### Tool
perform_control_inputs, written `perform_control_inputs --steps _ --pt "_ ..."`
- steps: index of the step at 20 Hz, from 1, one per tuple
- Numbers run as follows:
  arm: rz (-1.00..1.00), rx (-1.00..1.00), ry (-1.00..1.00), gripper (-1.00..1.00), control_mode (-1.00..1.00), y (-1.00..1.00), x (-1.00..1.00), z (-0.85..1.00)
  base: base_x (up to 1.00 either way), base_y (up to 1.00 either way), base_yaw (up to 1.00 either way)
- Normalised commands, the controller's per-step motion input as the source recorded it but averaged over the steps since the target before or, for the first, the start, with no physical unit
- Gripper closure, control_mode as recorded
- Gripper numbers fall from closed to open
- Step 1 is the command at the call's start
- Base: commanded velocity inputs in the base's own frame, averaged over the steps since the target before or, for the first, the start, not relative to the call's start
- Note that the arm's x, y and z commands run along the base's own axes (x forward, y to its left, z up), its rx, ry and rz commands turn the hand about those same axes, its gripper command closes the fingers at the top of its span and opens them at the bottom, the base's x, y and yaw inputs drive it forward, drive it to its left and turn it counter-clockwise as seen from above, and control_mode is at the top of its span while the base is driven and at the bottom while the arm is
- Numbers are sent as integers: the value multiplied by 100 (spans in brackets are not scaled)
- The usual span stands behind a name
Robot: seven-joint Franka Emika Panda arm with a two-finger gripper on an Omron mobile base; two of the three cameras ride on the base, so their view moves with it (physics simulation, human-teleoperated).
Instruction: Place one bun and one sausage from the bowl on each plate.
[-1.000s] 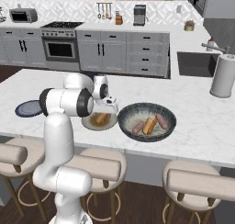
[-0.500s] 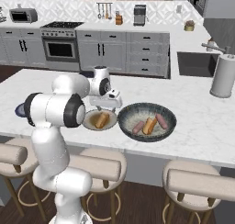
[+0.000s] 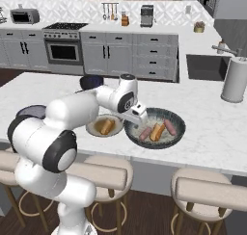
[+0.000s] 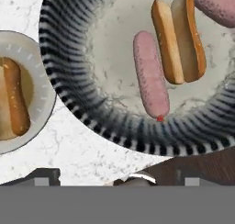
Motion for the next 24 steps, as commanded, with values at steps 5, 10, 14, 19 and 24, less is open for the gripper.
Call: perform_control_inputs --steps 5,10,14,19,24 --pt "-19 -1 11 -100 -100 -75 36 -35 0 0 0" --pt "-6 -1 8 -100 -100 0 79 -47 0 0 0" --pt "-9 0 10 -100 -100 -1 70 -53 0 0 0" --pt "-14 -4 5 -100 -100 -36 0 -48 0 0 0" --pt "-11 -1 8 -100 -100 -6 -1 -48 0 0 0"
